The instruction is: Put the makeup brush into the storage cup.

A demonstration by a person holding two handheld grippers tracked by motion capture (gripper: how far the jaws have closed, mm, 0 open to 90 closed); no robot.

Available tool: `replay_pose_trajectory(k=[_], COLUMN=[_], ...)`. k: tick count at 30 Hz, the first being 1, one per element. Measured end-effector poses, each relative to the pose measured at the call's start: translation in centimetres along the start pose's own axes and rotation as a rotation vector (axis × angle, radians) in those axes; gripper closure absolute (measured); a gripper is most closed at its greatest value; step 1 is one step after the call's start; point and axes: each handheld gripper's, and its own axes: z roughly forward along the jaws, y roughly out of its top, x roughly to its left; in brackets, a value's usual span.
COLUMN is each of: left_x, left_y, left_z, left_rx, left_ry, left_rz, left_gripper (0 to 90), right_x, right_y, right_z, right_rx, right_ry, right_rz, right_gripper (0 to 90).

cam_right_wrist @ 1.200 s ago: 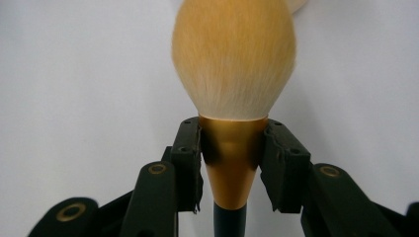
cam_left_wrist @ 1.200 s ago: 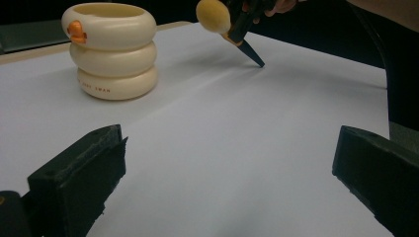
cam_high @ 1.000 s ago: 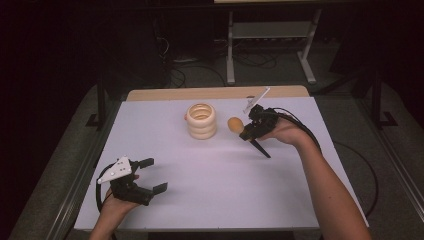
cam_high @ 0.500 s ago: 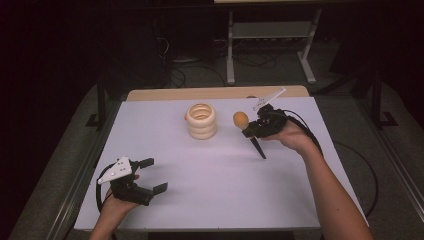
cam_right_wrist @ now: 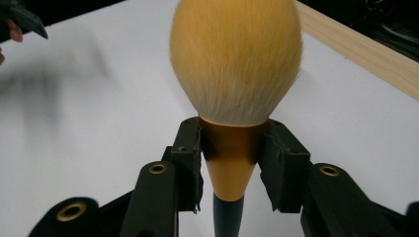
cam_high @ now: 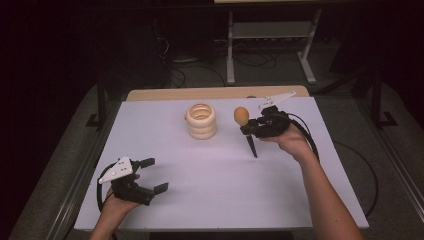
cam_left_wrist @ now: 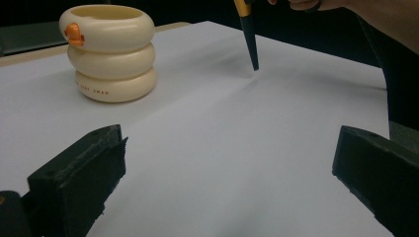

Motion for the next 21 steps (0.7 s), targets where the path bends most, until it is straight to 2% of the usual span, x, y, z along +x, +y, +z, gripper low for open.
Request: replay_pose_trajectory(k=[8, 10, 14, 15, 18, 21], left_x=[-0.2, -0.2, -0.1, -0.1, 0.0, 0.1], left_y=[0.7, 0.9, 1.4, 1.8, 2.5, 3.1], left_z=[0.6, 0.8, 1.1, 1.5, 2.1, 2.6], left_rx=[0.007, 0.001, -0.001, -0.006, 0.012, -0.003], left_ry=[0.001, -0.002, -0.009, -0.023, -0.033, -0.042], left_rz=[0.011, 0.011, 0.018, 0.007, 0.030, 0.031], left_gripper=[0.0, 0.0, 0.0, 0.0, 0.0, 0.0], right_x=[0.6, 0.6, 0.5, 0.5, 0.5, 0.7], right_y=[-0.4, -0.3, -0.3, -0.2, -0.2, -0.1], right_z=[-0.6, -0.7, -1.1, -1.4, -1.5, -1.6], right_rx=[-0.089, -0.087, -0.116, -0.136, -0.146, -0.158], right_ry=[0.007, -0.010, -0.004, -0.004, 0.001, 0.001], right_rz=[0.034, 0.028, 0.030, 0.038, 0.038, 0.037], right_gripper=[61.6, 61.6, 61.6, 61.6, 61.6, 61.6])
